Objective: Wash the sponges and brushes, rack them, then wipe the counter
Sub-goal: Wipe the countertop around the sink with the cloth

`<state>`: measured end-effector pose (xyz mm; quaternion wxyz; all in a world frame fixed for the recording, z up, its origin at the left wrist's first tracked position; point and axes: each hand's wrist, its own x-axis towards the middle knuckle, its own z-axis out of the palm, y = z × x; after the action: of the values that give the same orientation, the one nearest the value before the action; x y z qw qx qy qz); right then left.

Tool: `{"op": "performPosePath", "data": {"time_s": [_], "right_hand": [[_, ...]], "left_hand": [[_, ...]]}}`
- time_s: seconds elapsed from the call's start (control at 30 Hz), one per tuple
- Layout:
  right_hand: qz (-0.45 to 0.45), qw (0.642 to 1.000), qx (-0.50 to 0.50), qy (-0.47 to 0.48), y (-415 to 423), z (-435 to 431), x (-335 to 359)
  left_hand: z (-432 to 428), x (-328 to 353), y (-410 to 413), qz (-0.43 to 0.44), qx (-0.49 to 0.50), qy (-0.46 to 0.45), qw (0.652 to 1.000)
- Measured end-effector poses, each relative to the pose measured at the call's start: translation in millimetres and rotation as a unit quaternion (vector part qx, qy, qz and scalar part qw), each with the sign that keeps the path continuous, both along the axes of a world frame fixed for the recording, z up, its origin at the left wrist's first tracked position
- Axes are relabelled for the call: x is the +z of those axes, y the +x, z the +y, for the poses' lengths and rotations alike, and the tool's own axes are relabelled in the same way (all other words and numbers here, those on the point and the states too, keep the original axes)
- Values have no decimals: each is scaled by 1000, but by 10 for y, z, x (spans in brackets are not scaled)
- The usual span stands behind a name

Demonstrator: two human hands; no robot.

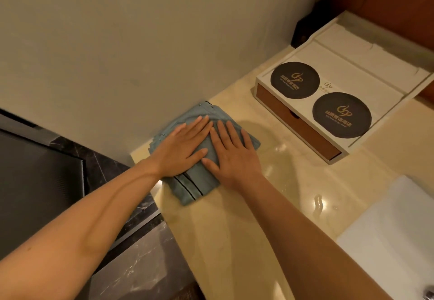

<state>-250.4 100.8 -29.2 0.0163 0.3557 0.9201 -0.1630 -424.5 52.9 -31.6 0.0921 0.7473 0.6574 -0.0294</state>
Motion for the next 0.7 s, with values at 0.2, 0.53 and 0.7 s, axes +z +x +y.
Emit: {"op": "performPosePath", "data": {"time_s": [0.2, 0.53, 0.7], "right_hand": [[-38, 998, -47, 4, 314, 392, 37], [-39, 998, -54, 9, 540, 368, 25], [-36, 997, -74, 10, 914, 128, 31]], "left_hand": [[566, 25, 294, -37, -31, -3, 999], [500, 33, 572, -20, -23, 14, 999], [323, 27, 933, -12, -33, 10, 999]]}}
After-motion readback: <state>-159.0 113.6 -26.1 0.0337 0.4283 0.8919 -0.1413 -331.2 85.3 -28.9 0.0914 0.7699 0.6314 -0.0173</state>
